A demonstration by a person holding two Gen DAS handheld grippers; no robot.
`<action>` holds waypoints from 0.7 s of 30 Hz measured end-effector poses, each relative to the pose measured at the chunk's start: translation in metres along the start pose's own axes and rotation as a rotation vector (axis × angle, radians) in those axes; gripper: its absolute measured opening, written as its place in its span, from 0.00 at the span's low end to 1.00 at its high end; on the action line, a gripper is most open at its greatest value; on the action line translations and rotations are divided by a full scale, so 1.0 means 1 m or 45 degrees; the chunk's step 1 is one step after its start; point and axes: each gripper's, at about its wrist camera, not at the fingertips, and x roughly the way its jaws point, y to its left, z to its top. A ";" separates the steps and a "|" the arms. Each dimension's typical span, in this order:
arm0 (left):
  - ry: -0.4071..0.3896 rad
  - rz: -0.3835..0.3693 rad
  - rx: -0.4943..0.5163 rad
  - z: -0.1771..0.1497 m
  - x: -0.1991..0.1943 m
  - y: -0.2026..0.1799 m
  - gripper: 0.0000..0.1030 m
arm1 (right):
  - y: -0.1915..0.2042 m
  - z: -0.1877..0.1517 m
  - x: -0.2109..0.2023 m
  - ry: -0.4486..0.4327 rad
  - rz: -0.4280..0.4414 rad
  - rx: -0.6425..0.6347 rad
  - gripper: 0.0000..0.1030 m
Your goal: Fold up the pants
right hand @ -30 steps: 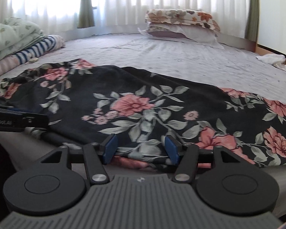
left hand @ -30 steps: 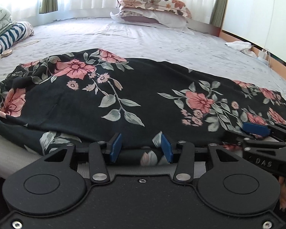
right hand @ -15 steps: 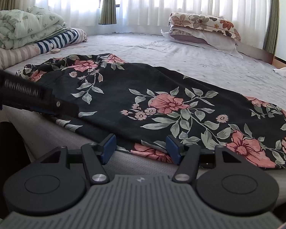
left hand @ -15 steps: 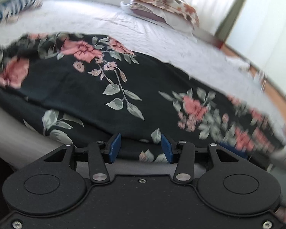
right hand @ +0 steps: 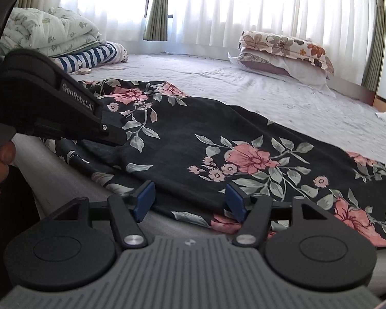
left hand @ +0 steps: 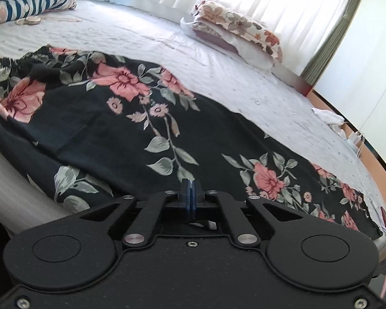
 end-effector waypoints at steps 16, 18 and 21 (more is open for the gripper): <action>0.149 -0.129 -0.058 -0.010 -0.003 0.008 0.40 | 0.000 0.000 0.012 -0.028 -0.142 0.029 0.76; 0.155 -0.138 -0.059 -0.009 -0.001 0.008 0.44 | -0.007 0.000 0.011 -0.031 -0.159 0.063 0.76; 0.149 -0.148 -0.081 -0.008 0.006 0.008 0.48 | -0.011 -0.002 0.010 -0.030 -0.162 0.090 0.76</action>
